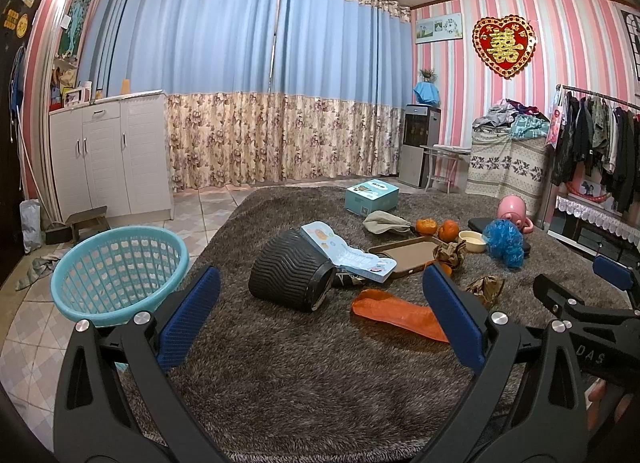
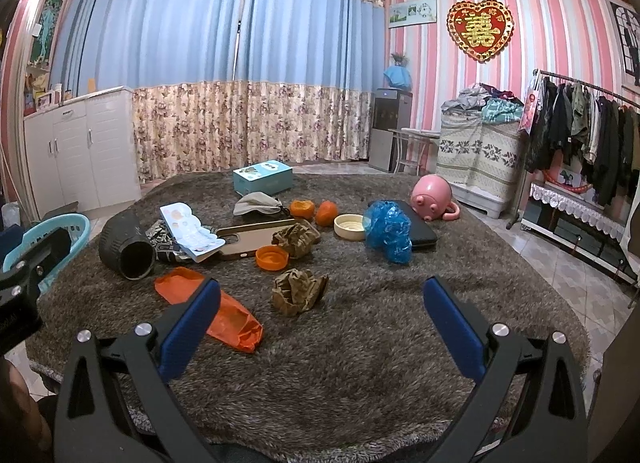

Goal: Collect trash

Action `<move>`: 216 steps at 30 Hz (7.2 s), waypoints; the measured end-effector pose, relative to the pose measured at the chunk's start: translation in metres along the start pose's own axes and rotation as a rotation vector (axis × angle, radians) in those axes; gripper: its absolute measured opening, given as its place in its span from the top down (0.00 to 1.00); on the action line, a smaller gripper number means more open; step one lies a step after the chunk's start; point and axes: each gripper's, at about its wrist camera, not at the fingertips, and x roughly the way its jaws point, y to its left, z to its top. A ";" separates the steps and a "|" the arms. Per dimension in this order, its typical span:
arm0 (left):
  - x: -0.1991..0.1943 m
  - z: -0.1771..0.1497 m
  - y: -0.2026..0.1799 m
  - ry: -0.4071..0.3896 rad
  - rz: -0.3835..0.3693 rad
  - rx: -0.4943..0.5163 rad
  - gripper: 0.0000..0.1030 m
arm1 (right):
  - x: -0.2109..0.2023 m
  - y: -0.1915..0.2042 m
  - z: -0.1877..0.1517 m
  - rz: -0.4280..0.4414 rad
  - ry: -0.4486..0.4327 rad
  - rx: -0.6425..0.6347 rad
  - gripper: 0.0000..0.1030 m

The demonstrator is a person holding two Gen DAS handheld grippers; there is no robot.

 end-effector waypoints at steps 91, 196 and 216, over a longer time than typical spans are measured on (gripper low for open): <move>0.144 0.003 0.073 0.307 -0.167 -0.046 0.20 | 0.136 0.006 -0.002 0.192 0.337 -0.067 0.47; 0.094 0.050 0.222 0.159 0.264 -0.181 0.05 | 0.136 0.153 0.112 0.390 0.163 -0.128 0.07; 0.101 0.017 0.081 0.245 0.038 -0.154 0.05 | 0.104 0.028 0.010 0.182 0.288 -0.164 0.06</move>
